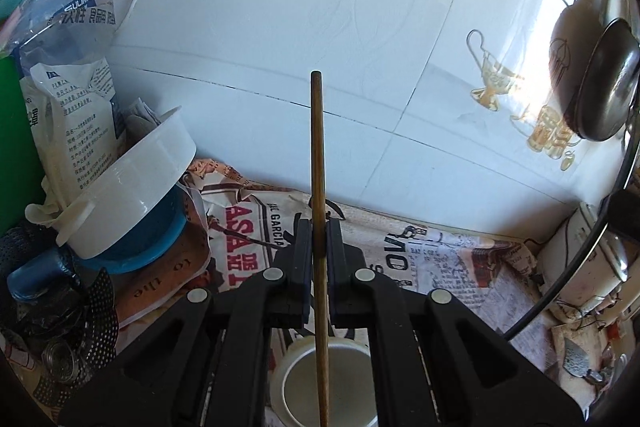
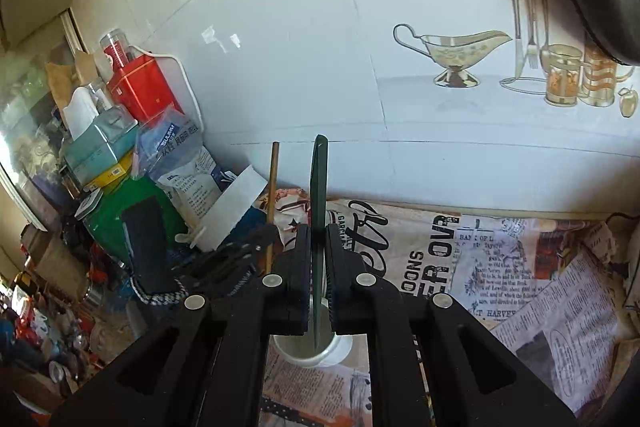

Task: Organize utensils
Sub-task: 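Lower both sticks into the white cup and open both tools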

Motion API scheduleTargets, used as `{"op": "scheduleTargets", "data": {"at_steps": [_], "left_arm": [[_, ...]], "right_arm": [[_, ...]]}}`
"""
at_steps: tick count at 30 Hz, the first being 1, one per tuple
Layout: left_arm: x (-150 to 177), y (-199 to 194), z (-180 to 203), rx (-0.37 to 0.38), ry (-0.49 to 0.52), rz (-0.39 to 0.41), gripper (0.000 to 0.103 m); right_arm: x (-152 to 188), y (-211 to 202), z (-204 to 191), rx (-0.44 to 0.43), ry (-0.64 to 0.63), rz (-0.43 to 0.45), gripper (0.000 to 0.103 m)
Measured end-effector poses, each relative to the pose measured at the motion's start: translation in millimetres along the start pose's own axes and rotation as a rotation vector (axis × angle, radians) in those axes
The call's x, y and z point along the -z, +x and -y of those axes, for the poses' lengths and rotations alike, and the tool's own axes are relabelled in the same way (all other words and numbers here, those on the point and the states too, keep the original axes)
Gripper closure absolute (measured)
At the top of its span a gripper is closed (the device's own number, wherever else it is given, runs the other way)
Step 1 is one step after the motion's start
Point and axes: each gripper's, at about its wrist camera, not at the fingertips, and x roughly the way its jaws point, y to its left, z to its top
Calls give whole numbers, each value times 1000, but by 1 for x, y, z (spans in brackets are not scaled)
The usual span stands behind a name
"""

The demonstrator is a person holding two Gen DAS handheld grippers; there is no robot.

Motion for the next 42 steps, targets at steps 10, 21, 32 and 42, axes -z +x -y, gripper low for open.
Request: {"op": "scheduleTargets", "data": {"at_steps": [10,21,32,42], "left_arm": [[33,27,-9,-14,2,-55,98],[55,8,-8,-1,5,-149,98],[60,-7,-3,-32,19,-220,98],[51,-39,13,-68,60,-197,97]], "right_arm": [[12,42,2,1,1,-82,97],[34,71,8,11,6,-197,97],[43,76,1,27,-37,-237,96],[43,46,5,34,-63,-208,87]]}}
